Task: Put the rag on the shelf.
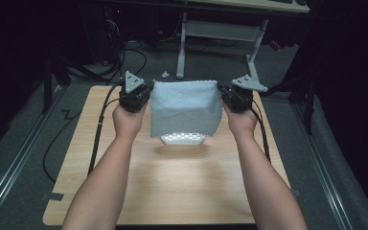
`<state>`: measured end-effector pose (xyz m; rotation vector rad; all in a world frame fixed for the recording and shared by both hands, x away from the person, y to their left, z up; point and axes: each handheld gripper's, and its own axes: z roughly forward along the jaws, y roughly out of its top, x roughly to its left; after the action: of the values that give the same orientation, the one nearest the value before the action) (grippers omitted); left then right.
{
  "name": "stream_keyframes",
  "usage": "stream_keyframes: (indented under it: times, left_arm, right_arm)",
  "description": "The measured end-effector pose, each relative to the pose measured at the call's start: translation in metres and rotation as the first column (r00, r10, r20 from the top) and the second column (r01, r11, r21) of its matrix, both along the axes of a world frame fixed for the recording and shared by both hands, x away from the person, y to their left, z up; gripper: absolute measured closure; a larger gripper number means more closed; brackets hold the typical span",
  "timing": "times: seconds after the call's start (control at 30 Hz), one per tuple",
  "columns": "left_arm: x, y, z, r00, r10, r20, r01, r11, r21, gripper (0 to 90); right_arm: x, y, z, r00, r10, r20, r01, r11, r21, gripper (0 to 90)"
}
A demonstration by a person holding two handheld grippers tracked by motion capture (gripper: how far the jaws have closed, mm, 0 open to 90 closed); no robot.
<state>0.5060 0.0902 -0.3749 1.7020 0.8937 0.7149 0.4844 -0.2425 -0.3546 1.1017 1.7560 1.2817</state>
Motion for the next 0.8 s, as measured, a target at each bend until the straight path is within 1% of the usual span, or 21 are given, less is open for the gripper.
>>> stream_keyframes:
  times: [0.03, 0.07, 0.1, 0.17, 0.27, 0.37, 0.47, 0.57, 0.63, 0.7, 0.73, 0.8]
  left_arm:
    - [0.002, 0.001, -0.005, 0.9994, -0.016, -0.031, 0.016, 0.9999, -0.004, 89.9]
    - [0.003, 0.002, -0.01, 0.9987, -0.023, -0.046, 0.023, 0.9997, 0.0, 89.9]
    - [0.003, 0.002, -0.014, 0.9982, -0.024, -0.055, 0.024, 0.9996, 0.011, 89.9]
    - [0.002, 0.002, -0.021, 0.9976, -0.024, -0.065, 0.026, 0.9992, 0.03, 89.9]
    - [0.001, 0.005, -0.029, 0.9959, -0.033, -0.084, 0.035, 0.9991, 0.023, 89.9]
    - [-0.001, 0.006, -0.038, 0.994, -0.041, -0.102, 0.044, 0.9987, 0.027, 89.9]
    - [-0.003, 0.007, -0.046, 0.9919, -0.043, -0.119, 0.045, 0.9989, 0.01, 89.8]
    - [-0.006, 0.007, -0.053, 0.9901, -0.052, -0.13, 0.053, 0.9986, 0.002, 89.7]
    - [-0.007, 0.005, -0.056, 0.9876, -0.059, -0.145, 0.063, 0.9979, 0.018, 89.7]
    - [-0.008, 0.004, -0.058, 0.9873, -0.064, -0.145, 0.069, 0.9972, 0.027, 89.7]
    - [-0.009, 0.004, -0.058, 0.9878, -0.064, -0.142, 0.069, 0.9973, 0.025, 89.7]
    - [-0.01, 0.005, -0.06, 0.9873, -0.065, -0.145, 0.067, 0.9977, 0.006, 89.7]
  right_arm:
    - [0.004, -0.002, -0.004, 0.9997, 0.005, -0.026, -0.004, 1.0, 0.011, 89.8]
    - [0.006, -0.004, -0.008, 0.9991, 0.008, -0.041, -0.008, 1.0, 0.009, 89.8]
    - [0.009, -0.005, -0.013, 0.9982, 0.011, -0.059, -0.01, 1.0, 0.016, 89.8]
    - [0.01, -0.004, -0.021, 0.9967, 0.012, -0.08, -0.012, 1.0, -0.001, 89.8]
    - [0.01, -0.001, -0.031, 0.9956, 0.017, -0.092, -0.019, 1.0, -0.023, 89.9]
    - [0.01, -0.001, -0.039, 0.9935, 0.027, -0.111, -0.028, 1.0, -0.012, 89.8]
    - [0.008, -0.001, -0.046, 0.9924, 0.033, -0.118, -0.034, 0.999, -0.012, 89.8]
    - [0.006, -0.001, -0.053, 0.9922, 0.031, -0.12, -0.034, 0.999, -0.02, 89.7]
    - [0.005, -0.001, -0.058, 0.9918, 0.028, -0.125, -0.031, 0.999, -0.021, 89.7]
    - [0.004, -0.002, -0.062, 0.9907, 0.029, -0.133, -0.032, 0.999, -0.017, 89.6]
    - [0.003, -0.003, -0.064, 0.9905, 0.027, -0.135, -0.029, 0.999, -0.016, 89.6]
    - [0.002, -0.004, -0.067, 0.9905, 0.031, -0.134, -0.032, 0.999, -0.005, 89.6]
